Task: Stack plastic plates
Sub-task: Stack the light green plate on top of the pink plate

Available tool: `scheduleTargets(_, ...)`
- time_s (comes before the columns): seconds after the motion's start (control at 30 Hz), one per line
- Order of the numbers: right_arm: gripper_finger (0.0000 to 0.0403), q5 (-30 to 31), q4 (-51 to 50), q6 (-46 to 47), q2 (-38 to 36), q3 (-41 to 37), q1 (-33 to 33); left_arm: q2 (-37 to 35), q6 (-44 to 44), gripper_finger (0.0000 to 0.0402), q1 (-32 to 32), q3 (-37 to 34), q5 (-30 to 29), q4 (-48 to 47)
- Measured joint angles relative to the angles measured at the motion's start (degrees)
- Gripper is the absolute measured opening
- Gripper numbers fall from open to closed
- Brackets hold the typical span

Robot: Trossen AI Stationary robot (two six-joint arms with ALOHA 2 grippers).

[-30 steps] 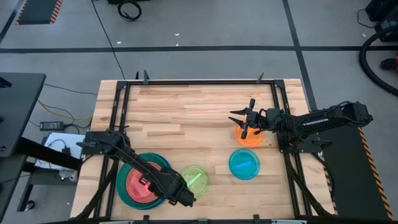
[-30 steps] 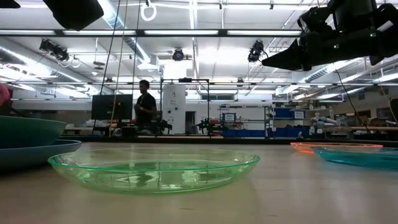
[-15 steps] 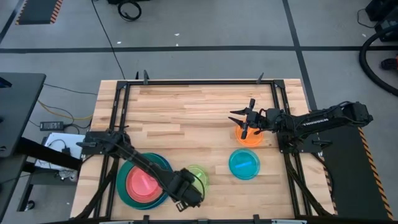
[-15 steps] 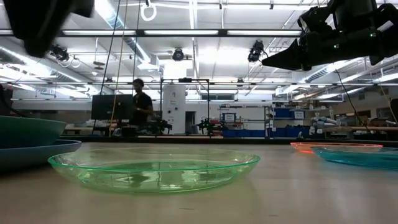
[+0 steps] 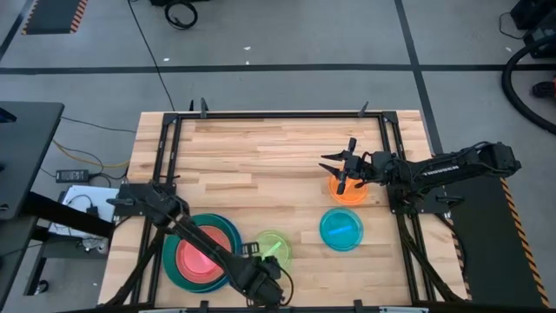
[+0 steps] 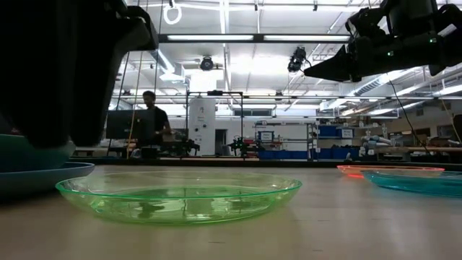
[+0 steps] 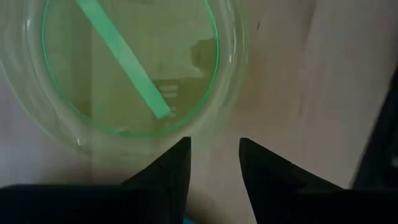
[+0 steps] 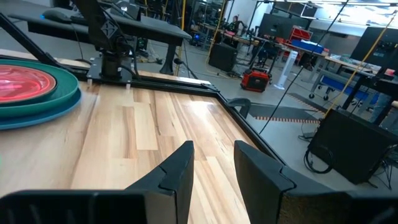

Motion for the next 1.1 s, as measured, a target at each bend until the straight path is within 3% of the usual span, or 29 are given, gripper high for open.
scheduleTargets(0.2,0.0125,0.0,-0.2,0.4,0.0,0.0,0.0,0.7,3.1,0.0142,-0.2,0.0,-4.5,1.4)
scheduleTargets(0.63,0.0125,0.0,-2.4,2.5,0.0,0.0,0.0,1.6,10.6,0.0141,-0.5,3.8,-5.4,1.2)
scheduleTargets(1.1,0.0125,0.0,-3.5,3.4,0.0,0.0,0.1,3.7,12.3,0.0141,-3.6,3.8,-7.2,-1.2)
